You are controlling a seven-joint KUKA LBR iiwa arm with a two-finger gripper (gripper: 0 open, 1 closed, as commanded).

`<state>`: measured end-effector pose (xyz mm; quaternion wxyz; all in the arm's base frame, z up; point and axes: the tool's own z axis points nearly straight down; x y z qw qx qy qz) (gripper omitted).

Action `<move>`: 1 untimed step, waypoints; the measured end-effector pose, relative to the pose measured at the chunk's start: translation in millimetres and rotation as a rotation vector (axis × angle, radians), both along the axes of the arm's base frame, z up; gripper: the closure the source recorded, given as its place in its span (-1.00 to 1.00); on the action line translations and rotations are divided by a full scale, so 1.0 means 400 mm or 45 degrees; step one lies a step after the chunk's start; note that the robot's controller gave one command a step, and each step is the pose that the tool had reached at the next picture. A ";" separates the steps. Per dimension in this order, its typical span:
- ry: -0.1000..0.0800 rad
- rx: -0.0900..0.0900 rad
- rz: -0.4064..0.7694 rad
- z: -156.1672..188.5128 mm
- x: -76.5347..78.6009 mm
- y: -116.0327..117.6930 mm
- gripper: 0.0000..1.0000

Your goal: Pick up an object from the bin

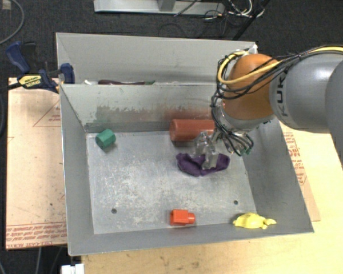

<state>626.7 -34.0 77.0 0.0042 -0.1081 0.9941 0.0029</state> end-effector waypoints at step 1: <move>0.000 0.000 -0.001 0.000 0.000 0.000 1.00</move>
Offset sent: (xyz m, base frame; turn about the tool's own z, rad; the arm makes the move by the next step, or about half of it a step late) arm -0.0129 0.0097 0.0799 -0.0209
